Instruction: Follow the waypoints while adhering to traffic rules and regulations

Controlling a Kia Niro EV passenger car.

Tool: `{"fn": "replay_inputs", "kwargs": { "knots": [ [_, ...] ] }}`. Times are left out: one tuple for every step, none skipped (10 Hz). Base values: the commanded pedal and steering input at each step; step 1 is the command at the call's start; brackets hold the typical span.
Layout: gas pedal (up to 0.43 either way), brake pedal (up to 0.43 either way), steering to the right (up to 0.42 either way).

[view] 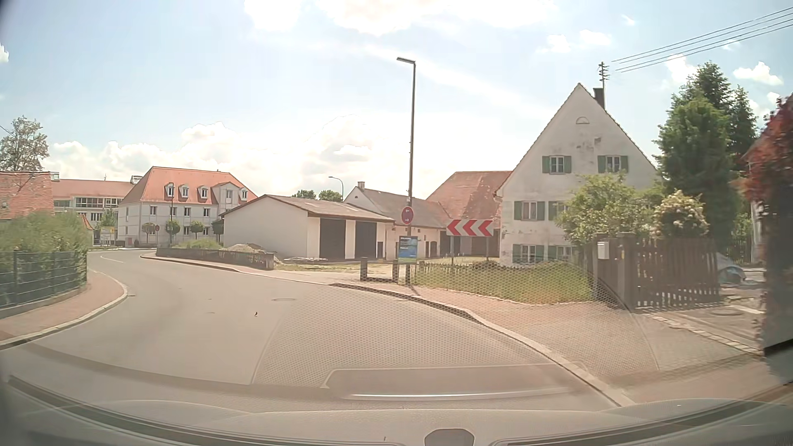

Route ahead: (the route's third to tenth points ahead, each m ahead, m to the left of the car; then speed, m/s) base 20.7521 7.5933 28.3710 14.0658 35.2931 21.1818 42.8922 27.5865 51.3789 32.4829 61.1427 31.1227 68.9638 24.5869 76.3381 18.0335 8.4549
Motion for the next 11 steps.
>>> {"fn": "replay_inputs", "kwargs": {
  "knots": [
    [0.0,0.0,-0.062],
    [0.0,0.0,-0.077],
    [0.0,0.0,-0.09],
    [0.079,0.0,-0.103],
    [0.118,0.0,-0.111],
    [0.118,0.0,-0.125],
    [0.118,0.0,-0.14],
    [0.118,0.0,-0.15],
    [0.118,0.0,-0.156],
    [0.118,0.0,-0.158],
    [0.118,0.0,-0.161]
  ]
}}
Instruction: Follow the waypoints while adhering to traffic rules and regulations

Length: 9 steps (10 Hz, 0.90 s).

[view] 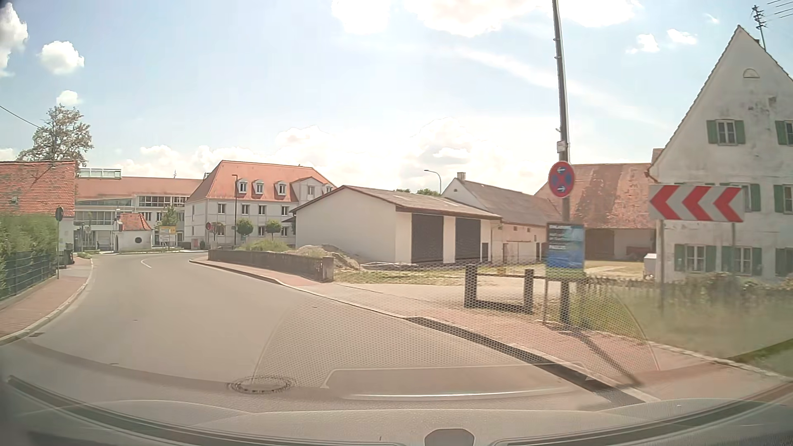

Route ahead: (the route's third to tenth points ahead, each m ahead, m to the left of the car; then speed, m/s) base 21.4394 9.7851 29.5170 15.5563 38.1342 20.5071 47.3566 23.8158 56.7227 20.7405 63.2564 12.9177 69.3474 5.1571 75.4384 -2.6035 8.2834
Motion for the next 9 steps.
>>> {"fn": "replay_inputs", "kwargs": {
  "knots": [
    [0.118,0.0,-0.167],
    [0.098,0.0,-0.168],
    [0.067,0.0,-0.17],
    [0.059,0.0,-0.174],
    [0.047,0.0,-0.176],
    [0.047,0.0,-0.175],
    [0.039,0.0,-0.173],
    [0.039,0.0,-0.17],
    [0.039,0.0,-0.167]
  ]
}}
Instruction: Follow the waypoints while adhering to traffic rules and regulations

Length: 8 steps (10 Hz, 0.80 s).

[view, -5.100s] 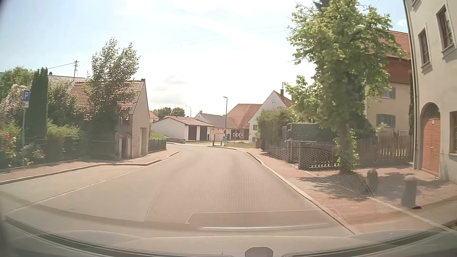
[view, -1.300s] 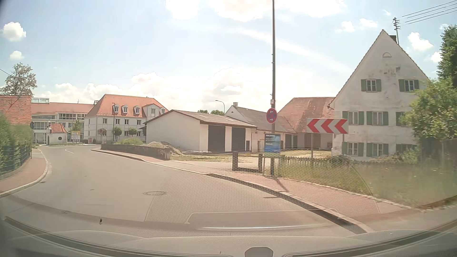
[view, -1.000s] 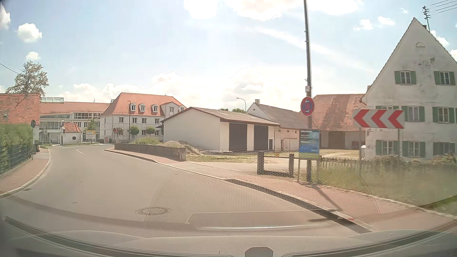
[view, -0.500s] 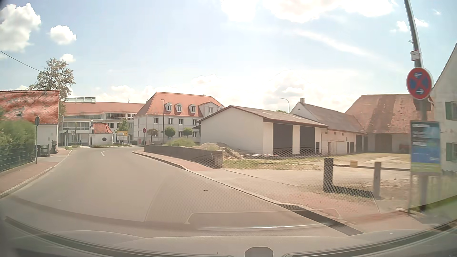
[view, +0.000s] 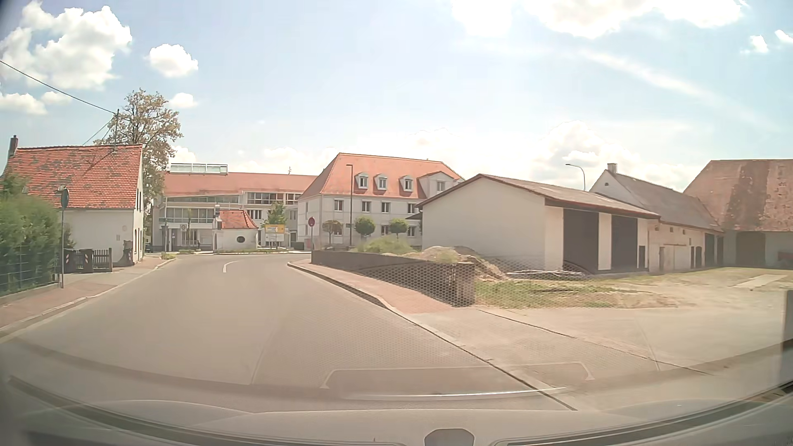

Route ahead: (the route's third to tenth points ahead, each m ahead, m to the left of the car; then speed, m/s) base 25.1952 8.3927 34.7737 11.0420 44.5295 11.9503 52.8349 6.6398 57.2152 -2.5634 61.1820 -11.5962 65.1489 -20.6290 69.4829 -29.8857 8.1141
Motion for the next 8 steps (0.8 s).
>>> {"fn": "replay_inputs", "kwargs": {
  "knots": [
    [0.039,0.0,-0.165],
    [0.039,0.0,-0.163],
    [0.047,0.0,-0.161],
    [0.047,0.0,-0.159],
    [0.047,0.0,-0.156],
    [0.067,0.0,-0.15],
    [0.067,0.0,-0.14],
    [0.067,0.0,-0.13]
  ]
}}
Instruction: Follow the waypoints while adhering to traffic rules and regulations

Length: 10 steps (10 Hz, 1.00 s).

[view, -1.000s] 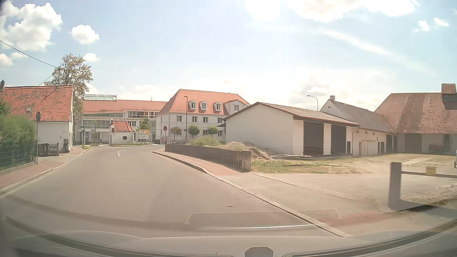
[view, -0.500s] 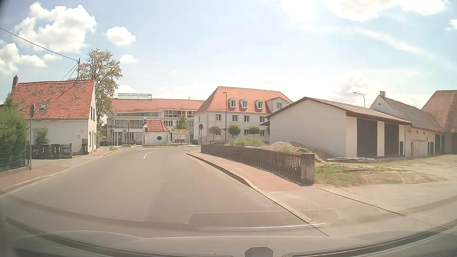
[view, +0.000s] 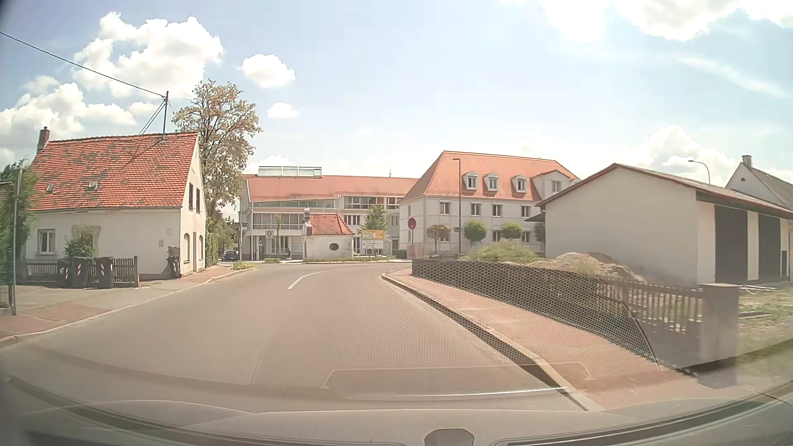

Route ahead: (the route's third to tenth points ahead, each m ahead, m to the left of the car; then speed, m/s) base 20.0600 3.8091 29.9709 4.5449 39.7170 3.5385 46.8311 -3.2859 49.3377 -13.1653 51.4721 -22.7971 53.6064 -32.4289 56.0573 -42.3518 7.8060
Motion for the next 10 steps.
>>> {"fn": "replay_inputs", "kwargs": {
  "knots": [
    [0.067,0.0,-0.12],
    [0.067,0.0,-0.108],
    [0.067,0.0,-0.099],
    [0.059,0.0,-0.093],
    [0.059,0.0,-0.085],
    [0.059,0.0,-0.074],
    [0.059,0.0,-0.063],
    [0.059,0.0,-0.053],
    [0.059,0.0,-0.044],
    [0.059,0.0,-0.036]
  ]
}}
